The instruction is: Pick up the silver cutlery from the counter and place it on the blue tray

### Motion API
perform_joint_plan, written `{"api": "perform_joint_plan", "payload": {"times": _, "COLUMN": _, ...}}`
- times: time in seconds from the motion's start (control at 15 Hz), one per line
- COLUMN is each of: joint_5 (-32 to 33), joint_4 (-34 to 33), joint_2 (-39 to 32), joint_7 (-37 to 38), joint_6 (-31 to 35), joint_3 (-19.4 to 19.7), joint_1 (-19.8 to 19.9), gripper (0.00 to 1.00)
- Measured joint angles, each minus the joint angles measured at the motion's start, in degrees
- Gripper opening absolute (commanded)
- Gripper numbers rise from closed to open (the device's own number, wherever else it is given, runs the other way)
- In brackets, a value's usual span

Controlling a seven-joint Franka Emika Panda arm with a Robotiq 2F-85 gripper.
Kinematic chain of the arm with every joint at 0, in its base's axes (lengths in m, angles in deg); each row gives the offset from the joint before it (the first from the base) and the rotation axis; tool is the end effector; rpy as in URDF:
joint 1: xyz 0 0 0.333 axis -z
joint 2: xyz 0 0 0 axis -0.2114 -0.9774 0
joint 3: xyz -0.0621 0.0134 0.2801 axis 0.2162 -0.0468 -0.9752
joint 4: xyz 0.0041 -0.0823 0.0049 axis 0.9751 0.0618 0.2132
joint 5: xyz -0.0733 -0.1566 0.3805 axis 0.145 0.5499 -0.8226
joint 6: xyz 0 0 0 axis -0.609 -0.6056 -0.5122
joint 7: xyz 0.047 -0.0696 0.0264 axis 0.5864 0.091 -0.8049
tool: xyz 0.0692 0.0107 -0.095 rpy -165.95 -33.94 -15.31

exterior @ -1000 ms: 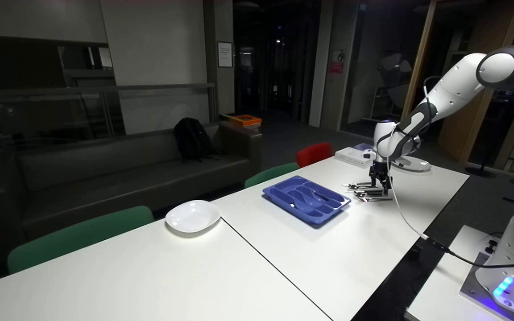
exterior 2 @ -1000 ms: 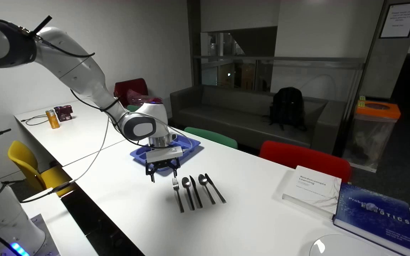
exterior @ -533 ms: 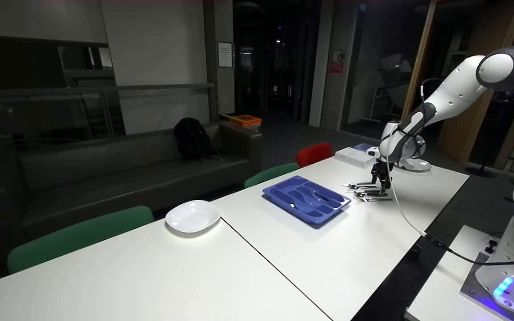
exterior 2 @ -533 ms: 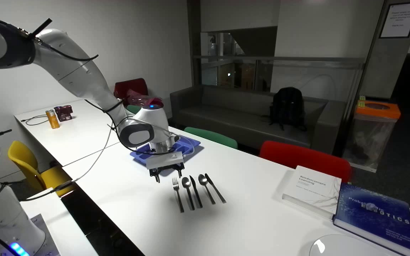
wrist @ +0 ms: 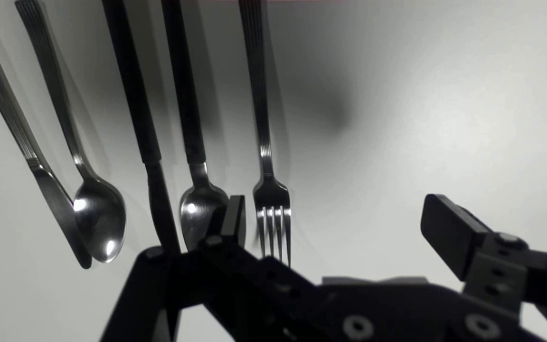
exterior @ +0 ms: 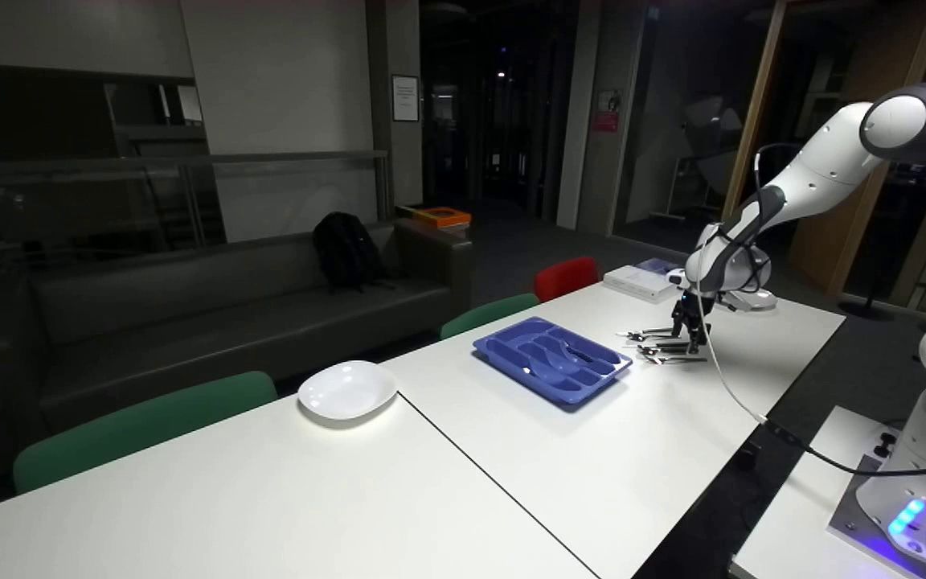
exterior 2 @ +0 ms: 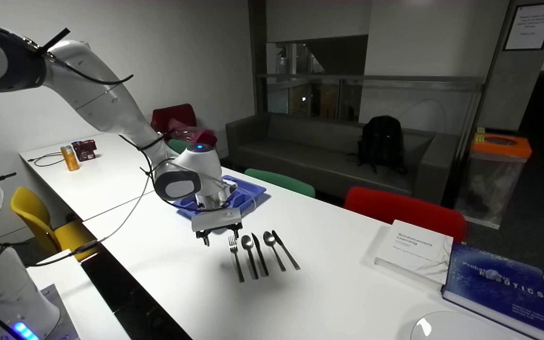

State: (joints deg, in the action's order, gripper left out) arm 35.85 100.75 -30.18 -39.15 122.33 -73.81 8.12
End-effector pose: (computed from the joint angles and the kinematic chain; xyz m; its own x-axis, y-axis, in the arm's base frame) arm 0.4788 -0.1899 0.1395 0.6113 0.7891 0.0606 0.7852 -0.6143 0.0783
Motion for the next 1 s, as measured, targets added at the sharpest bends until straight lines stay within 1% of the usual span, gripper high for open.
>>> {"api": "perform_joint_plan", "payload": {"times": 0.33, "joint_5": 0.0, "joint_4": 0.3, "joint_2": -1.0, "joint_7": -4.2, "joint_6": -0.1, "joint_3": -0.2, "joint_1": 0.3, "gripper": 1.0}}
{"api": "perform_joint_plan", "payload": {"times": 1.0, "joint_5": 0.2, "joint_4": -0.9, "joint_2": -5.3, "joint_7": -5.1, "joint_6": -0.1, "joint_3": 0.0, "joint_1": 1.0, "gripper": 1.0}}
